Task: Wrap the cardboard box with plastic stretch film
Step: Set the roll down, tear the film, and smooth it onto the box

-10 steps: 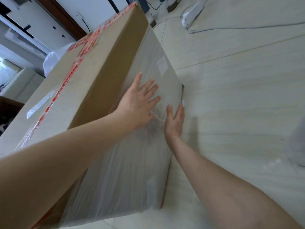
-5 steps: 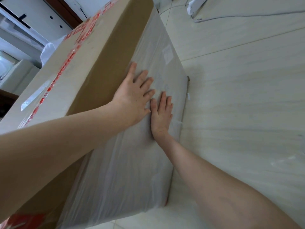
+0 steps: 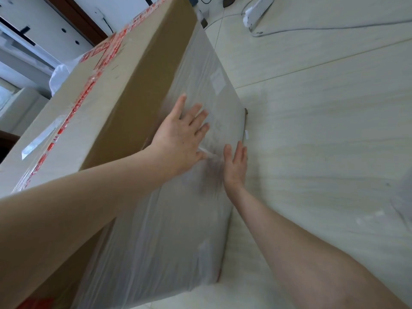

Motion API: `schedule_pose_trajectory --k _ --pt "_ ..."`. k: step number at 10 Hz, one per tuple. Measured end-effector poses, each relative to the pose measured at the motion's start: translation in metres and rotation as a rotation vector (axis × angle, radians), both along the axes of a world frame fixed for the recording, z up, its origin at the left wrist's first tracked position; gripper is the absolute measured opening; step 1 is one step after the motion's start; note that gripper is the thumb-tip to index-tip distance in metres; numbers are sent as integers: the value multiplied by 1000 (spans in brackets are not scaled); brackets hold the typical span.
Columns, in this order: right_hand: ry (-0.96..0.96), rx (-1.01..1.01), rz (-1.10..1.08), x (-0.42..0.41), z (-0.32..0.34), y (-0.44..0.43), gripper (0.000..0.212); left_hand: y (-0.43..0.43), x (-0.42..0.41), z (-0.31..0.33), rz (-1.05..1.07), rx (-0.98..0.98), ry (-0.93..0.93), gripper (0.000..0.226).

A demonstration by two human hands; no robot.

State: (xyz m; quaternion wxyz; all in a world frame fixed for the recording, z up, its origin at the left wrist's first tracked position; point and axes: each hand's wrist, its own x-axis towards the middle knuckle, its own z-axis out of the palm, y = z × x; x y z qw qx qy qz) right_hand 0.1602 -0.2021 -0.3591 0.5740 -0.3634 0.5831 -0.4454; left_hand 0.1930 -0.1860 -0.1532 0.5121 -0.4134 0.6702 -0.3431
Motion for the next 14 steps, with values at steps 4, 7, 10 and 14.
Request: schedule_pose_trajectory --k 4,7,10,14 --pt "91 82 116 34 -24 4 60 -7 17 -3 -22 17 -48 76" --pt "51 87 129 21 -25 -10 59 -4 10 -1 18 -12 -33 82" --pt "8 30 144 18 -4 -13 57 -5 5 0 57 14 -13 77" --pt "135 34 -86 -31 36 -3 53 -12 -18 21 -49 -82 462 46"
